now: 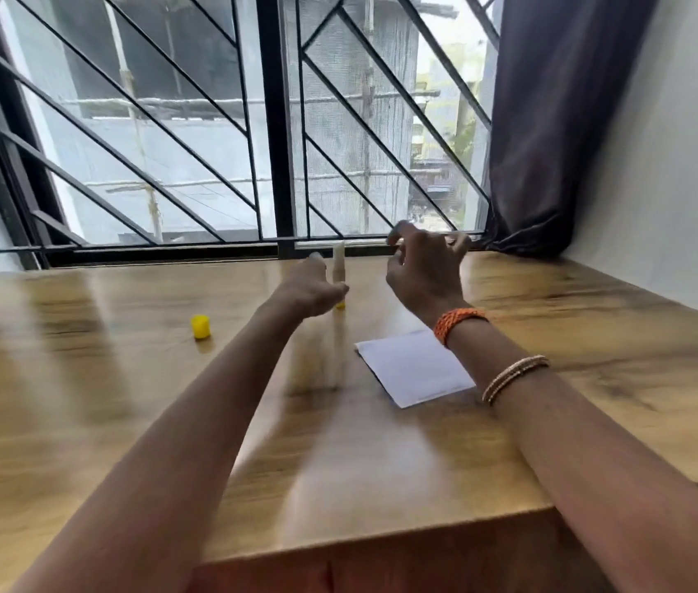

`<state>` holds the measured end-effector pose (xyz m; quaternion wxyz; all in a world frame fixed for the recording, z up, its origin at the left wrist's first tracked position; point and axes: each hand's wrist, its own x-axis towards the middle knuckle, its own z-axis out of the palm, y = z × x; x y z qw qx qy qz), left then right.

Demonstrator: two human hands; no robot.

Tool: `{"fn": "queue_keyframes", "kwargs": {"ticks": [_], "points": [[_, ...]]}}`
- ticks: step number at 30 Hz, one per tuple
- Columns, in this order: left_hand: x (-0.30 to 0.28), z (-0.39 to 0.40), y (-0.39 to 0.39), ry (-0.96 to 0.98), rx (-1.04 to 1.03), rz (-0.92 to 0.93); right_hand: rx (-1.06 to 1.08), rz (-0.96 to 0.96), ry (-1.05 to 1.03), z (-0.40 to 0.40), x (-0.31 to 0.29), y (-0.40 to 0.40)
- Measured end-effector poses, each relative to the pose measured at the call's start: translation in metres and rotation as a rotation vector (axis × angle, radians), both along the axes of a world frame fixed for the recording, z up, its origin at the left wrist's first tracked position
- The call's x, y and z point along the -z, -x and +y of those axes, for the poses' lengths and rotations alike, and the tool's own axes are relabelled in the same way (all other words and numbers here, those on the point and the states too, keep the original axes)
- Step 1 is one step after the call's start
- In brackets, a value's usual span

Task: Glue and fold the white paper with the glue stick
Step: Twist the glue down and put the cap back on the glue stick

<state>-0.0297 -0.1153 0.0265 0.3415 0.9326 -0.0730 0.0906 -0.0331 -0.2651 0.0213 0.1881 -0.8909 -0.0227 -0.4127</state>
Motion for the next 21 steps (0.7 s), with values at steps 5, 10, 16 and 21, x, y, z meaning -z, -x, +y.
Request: {"fn": "queue_keyframes", "kwargs": {"ticks": [5,10,16,21], "points": [[0.013,-0.006,-0.027,0.063,-0.119,-0.049,-0.015,0.135,-0.088,0.02,0.017,-0.026],[0.028,-0.007,-0.043,0.108,-0.155,0.034,0.026,0.621,0.068,0.005,0.031,-0.04],[0.028,-0.013,-0.047,0.303,-0.152,-0.117,-0.068,0.564,0.127,0.013,0.034,-0.039],[0.007,-0.012,-0.031,0.778,-0.081,-0.05,-0.258,0.204,0.051,0.022,0.031,-0.035]]}}
